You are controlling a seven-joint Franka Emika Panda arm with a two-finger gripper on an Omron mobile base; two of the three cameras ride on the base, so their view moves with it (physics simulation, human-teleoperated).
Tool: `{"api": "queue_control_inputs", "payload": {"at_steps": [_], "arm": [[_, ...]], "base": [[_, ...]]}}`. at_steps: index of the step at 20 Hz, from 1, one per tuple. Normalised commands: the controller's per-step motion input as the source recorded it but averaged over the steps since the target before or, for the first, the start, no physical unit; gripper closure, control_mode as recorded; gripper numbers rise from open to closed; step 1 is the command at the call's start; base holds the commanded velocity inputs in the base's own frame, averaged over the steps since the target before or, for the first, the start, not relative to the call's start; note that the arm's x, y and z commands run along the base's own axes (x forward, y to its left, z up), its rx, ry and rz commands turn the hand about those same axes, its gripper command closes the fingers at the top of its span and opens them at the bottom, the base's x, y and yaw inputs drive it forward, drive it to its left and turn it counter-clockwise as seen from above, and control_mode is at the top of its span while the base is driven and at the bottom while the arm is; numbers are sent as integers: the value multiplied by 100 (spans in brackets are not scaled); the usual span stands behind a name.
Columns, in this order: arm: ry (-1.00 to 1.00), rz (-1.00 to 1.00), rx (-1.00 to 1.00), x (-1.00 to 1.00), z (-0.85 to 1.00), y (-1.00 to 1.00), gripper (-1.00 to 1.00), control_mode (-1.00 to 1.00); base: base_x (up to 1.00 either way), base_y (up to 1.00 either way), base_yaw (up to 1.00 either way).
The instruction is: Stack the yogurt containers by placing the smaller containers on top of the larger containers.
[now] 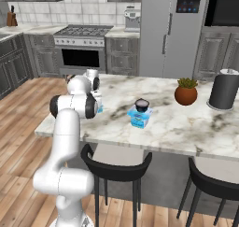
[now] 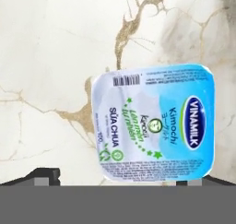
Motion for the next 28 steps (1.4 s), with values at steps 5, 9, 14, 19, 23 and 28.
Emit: {"api": "queue_control_inputs", "payload": {"at_steps": [5,9,14,19,23,28], "arm": [[3,0,-2,-2,-15,-23,-100,-100],[0,0,0,-3,-17,-37,-100,-100],[0,0,0,0,-24,-29,-100,-100],[0,0,-2,0,-29,-15,-100,-100],[0,0,-1,0,-25,-14,-100,-100],[0,0,0,0,-21,-26,-100,-100]], "base": [[0,0,0],[0,0,0],[0,0,0],[0,0,0],[0,0,0],[0,0,0]]}}
